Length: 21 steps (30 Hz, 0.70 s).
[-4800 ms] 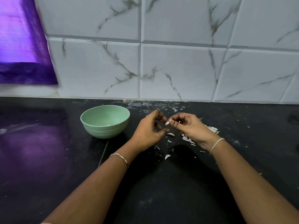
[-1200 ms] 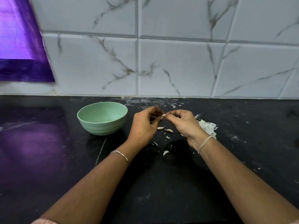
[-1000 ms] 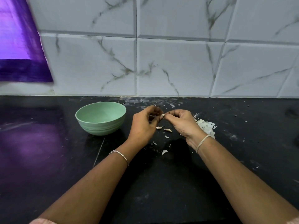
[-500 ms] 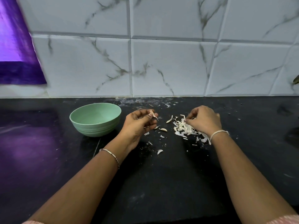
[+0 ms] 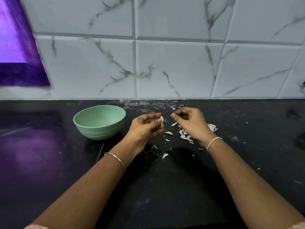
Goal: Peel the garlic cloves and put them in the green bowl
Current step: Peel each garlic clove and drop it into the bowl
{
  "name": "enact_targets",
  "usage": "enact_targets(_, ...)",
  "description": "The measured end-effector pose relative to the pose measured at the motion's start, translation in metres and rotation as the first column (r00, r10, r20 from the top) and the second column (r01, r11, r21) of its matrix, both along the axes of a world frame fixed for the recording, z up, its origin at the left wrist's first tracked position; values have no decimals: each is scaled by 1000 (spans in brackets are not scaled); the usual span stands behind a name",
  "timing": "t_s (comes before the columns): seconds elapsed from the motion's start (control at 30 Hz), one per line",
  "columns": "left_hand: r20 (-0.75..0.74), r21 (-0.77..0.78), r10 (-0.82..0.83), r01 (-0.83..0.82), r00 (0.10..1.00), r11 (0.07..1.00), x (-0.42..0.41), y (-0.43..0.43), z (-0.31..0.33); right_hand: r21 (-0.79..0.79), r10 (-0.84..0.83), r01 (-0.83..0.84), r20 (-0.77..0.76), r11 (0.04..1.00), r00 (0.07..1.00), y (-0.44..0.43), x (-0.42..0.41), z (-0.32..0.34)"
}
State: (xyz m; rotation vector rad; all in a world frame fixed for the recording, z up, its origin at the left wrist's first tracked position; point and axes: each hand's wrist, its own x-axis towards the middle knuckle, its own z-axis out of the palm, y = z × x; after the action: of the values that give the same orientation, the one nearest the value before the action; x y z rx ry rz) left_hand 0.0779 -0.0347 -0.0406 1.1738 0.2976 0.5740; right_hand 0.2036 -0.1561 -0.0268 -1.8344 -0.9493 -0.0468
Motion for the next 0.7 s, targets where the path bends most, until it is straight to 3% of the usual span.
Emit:
enact_targets(0.13,8,4,49,-49,999,999,0,1,0,55,156,-150,-149,987,976,7,-18,-3)
enact_targets(0.37,-15,88,90,-89,996,992,0,-1,1,146,121,-95,-181,985,976,12,-23,-4)
enact_targets(0.7,-25,109,91,-88,996,990,0,-3,1,159,64,-40,-148,987,987,14,-24,-5)
